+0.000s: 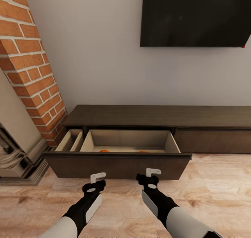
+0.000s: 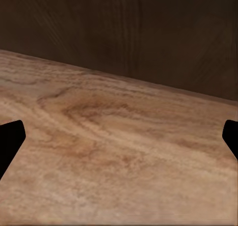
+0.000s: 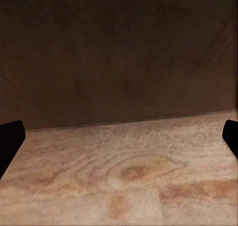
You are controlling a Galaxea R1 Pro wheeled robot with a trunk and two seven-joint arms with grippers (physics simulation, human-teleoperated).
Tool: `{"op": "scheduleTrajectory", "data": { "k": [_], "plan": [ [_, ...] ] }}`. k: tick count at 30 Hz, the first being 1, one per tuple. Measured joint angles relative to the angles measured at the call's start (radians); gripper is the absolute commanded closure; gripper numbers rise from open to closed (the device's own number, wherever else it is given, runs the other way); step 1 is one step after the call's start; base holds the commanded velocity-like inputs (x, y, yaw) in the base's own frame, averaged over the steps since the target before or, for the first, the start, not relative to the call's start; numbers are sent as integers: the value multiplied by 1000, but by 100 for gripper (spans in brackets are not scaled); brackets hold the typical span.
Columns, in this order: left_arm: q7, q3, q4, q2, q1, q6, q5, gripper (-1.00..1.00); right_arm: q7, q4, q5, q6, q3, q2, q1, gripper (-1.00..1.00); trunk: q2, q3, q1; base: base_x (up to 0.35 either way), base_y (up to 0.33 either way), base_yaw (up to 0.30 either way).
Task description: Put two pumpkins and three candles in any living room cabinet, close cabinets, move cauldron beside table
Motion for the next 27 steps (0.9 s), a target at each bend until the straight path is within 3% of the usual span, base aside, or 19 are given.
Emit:
{"op": "scheduleTrajectory", "data": {
  "k": [4, 8, 12, 19, 24, 27],
  "plan": [
    [1, -48, -1, 1, 1, -87, 0, -100, -2, 92, -1, -146, 28, 0, 0, -100, -1, -16, 2, 0, 0, 0],
    [7, -82, -1, 1, 1, -118, -6, -100, -3, 158, -1, -234, 38, 1, 0, -100, -2, -31, 4, 0, 0, 0],
    [13, -94, -1, 2, 2, -131, -8, -100, -3, 176, -2, -326, 39, 0, 0, -100, -3, -46, 5, 0, 0, 0],
    [18, -133, -2, 3, 5, -232, -9, -100, -2, 179, -2, -374, 40, 0, 0, -100, -3, -47, 5, 0, 0, 0],
    [18, -168, -3, 17, 14, -285, -9, -100, -1, 179, -3, -487, 41, 1, 7, -100, -3, -47, 5, 0, 0, 0],
    [19, -192, -3, 22, 18, -311, -9, -100, -1, 179, -4, -519, 41, 0, 9, -100, -3, -47, 5, 0, 0, 0]
  ]
}}
